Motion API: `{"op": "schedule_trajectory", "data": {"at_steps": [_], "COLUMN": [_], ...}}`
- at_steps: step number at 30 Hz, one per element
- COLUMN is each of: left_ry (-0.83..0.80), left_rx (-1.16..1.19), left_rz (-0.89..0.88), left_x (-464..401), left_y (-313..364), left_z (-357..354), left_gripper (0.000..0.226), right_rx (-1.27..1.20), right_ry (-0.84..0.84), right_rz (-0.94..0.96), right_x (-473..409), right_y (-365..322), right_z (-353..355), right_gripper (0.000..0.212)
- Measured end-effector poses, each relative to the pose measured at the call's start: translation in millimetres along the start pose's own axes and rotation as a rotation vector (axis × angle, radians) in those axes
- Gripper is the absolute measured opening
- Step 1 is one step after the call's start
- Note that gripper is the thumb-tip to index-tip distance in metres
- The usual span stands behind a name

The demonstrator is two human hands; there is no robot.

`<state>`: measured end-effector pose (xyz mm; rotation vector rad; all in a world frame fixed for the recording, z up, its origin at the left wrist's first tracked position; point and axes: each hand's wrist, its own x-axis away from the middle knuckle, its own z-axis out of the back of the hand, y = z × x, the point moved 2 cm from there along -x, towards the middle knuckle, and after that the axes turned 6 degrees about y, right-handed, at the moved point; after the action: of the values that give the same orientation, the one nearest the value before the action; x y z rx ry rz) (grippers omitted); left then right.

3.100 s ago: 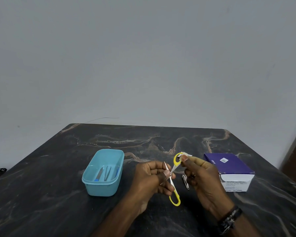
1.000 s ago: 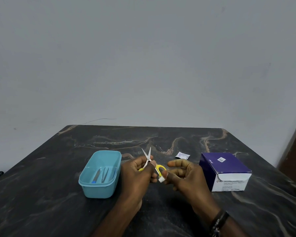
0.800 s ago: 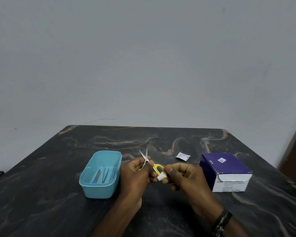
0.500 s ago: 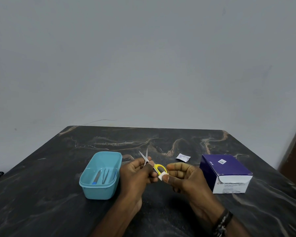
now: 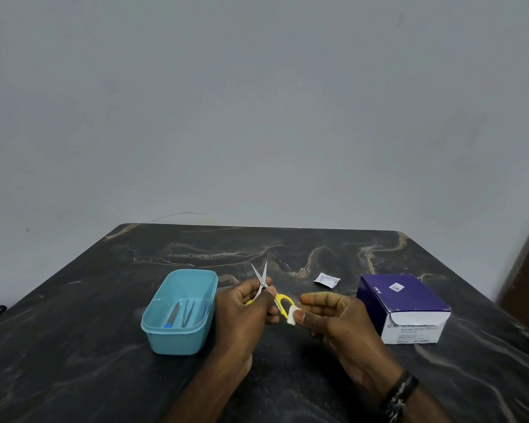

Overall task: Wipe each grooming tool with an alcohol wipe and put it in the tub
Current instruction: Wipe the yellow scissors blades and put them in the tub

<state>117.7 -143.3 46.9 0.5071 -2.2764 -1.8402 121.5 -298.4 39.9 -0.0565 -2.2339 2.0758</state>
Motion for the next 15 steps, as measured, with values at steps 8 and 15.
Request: {"op": "schedule_trajectory", "data": {"at_steps": [8,15], "left_ry": [-0.030,-0.027], "left_rx": [0.010,0.017], "left_rz": [-0.012,-0.009], "left_x": [-0.3,-2.7], "left_y": [-0.7,-4.9], "left_z": [-0.9,-1.4], "left_gripper": [0.019,0.017], "right_rx": [0.056,0.193], "right_ry": [-0.002,-0.040], "right_rz": [0.040,0.063], "right_x": [0.0,0.3], "right_y": [2.3,4.7], "right_z": [0.3,-6.0], "right_gripper": [0.013,0.026]}}
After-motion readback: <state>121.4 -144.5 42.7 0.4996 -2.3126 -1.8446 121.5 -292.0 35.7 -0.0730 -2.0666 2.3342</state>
